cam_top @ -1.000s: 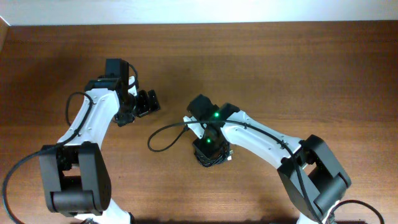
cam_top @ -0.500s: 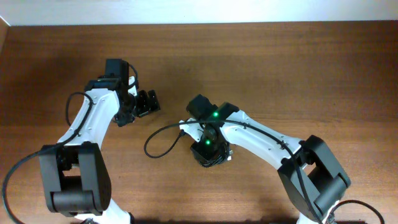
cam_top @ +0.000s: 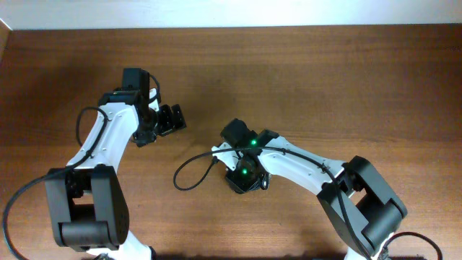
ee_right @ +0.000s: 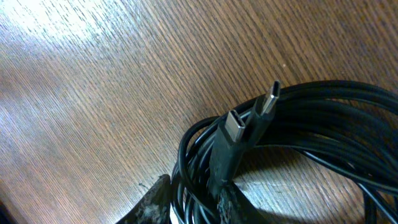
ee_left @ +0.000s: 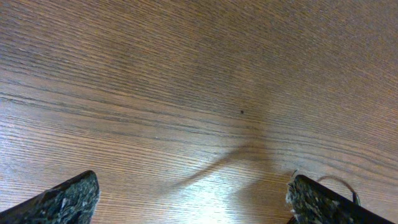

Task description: Untangle cables

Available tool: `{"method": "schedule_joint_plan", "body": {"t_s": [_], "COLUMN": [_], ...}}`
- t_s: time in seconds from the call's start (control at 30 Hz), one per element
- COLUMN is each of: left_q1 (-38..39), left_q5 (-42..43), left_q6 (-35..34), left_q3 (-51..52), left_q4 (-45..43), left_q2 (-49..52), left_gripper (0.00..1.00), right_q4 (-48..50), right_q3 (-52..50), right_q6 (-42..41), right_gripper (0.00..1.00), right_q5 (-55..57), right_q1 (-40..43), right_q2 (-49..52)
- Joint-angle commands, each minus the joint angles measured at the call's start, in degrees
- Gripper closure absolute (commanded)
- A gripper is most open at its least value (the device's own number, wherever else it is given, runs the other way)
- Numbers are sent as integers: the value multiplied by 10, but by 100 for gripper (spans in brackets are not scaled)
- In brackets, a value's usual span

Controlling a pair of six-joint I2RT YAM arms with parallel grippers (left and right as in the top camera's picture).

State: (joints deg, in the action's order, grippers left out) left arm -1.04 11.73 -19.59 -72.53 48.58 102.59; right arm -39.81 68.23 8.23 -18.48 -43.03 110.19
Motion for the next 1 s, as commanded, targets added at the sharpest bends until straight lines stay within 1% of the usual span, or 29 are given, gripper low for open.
{"method": "schedule_joint_plan", "body": {"t_s": [0.0, 0.03, 0.07, 0.1, 0.17, 0.3, 0.33, 0.37, 0.4, 0.43, 0.5, 0.53, 0.57, 0.6, 0.67, 0.7, 0.73, 0.77, 0.83, 0.93, 0.97], "left_q1": [1, 1, 1, 1, 1, 1, 1, 1, 1, 1, 1, 1, 1, 1, 1, 1, 1, 1, 1, 1, 1], "left_q5": [-2, -2, -2, -2, -2, -2, -2, -2, -2, -2, -2, -2, -2, -2, -2, -2, -2, -2, -2, -2, -2], "left_q6": [-3, -3, -3, -3, -3, -3, -3, -3, -3, -3, -3, -3, -3, -3, -3, -3, -3, -3, -3, -3, -3], "left_q3": [-3, -3, -3, -3, -3, -3, -3, -3, -3, -3, -3, -3, -3, -3, -3, -3, -3, -3, -3, -3, -3], "left_q4": [-1, -1, -1, -1, -1, -1, -1, -1, -1, -1, -1, -1, -1, -1, -1, -1, -1, -1, -1, -1, -1], "left_q2": [-3, -3, -3, -3, -3, -3, -3, -3, -3, -3, -3, -3, -3, -3, -3, -3, -3, -3, -3, -3, -3], "left_gripper": [1, 1, 1, 1, 1, 1, 1, 1, 1, 1, 1, 1, 1, 1, 1, 1, 1, 1, 1, 1, 1], "right_q4": [9, 20, 29, 36, 45, 43, 43, 43, 42, 31, -46, -96, -154, -189, -193, -195, -202, -205, -205, -205, -211], "right_q3": [-3, -3, -3, -3, -3, -3, -3, -3, -1, 10, 70, 111, 157, 191, 219, 224, 235, 252, 284, 296, 294], "right_q6": [5, 5, 5, 5, 5, 5, 6, 6, 5, 3, -5, -29, -33, -33, -36, -58, -61, -63, -114, -124, -123], "right_gripper": [73, 68, 68, 65, 64, 92, 93, 96, 96, 96, 96, 96, 96, 96, 96, 96, 96, 96, 96, 96, 96], "right_q5": [4, 5, 5, 5, 5, 5, 5, 5, 5, 2, -36, -54, -69, -65, -50, -56, -104, -176, -273, -499, -538], "right_q1": [-5, -5, -5, -5, -5, -5, -5, -5, -4, -3, -1, 0, 0, 0, 0, 0, 0, 5, 32, 110, 134], "right_q2": [-1, -1, -1, -1, -1, -1, -1, -1, -2, -4, -15, -20, -25, -28, -28, -29, -29, -29, -29, -28, -28]}}
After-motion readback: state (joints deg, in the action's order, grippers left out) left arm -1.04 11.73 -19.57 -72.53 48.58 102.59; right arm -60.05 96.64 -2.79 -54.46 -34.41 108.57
